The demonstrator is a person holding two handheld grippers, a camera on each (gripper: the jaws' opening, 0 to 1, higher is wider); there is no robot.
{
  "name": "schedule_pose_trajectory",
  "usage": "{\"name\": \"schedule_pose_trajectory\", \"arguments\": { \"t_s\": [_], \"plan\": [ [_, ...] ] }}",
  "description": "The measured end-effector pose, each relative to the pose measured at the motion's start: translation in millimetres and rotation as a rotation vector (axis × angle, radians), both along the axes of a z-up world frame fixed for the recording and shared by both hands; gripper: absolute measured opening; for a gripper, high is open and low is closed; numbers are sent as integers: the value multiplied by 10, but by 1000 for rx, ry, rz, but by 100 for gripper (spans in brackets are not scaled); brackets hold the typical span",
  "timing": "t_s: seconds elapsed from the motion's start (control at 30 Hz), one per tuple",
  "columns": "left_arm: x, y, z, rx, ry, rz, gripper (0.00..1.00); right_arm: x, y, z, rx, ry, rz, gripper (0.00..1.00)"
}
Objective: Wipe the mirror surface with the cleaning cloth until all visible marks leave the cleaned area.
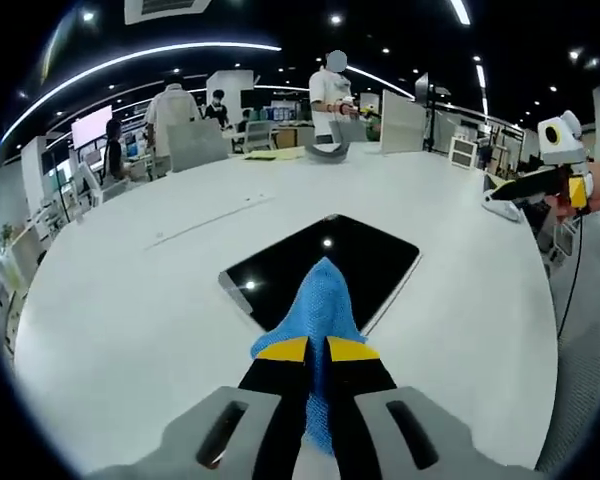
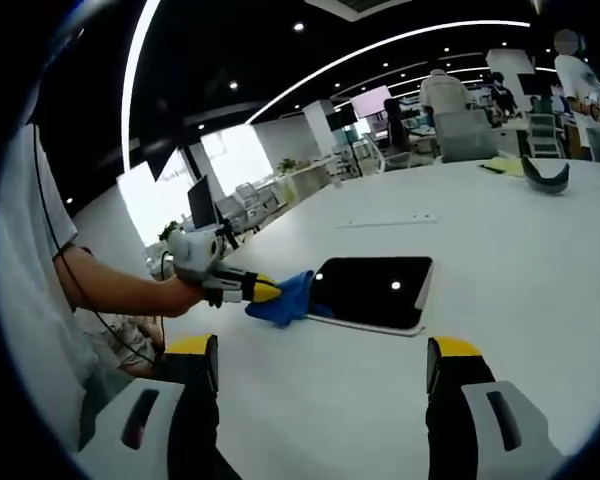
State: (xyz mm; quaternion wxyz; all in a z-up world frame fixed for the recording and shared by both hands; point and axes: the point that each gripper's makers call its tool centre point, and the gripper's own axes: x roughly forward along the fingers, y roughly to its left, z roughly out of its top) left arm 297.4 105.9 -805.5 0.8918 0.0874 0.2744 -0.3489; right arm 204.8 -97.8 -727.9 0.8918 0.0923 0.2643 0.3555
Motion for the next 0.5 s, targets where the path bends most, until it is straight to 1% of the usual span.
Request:
{"name": "schedule_pose_trajectory", "arguments": {
  "t_s": [0.17,0.37,0.47,0.5],
  "plan": [
    [67,-12,-53,-5,14,6,3,38,-31,-2,0,3,-12,85],
    [78,-51,-132,-2,32,-2,3,62,-41,-35,-3,9,-16,85],
    [99,-49,-147,2,31,3,3,71,-41,-44,-1,13,-16,85],
    [133,-46,-145,6,24,5,3,74,-44,-53,-3,14,-17,85]
  ]
}}
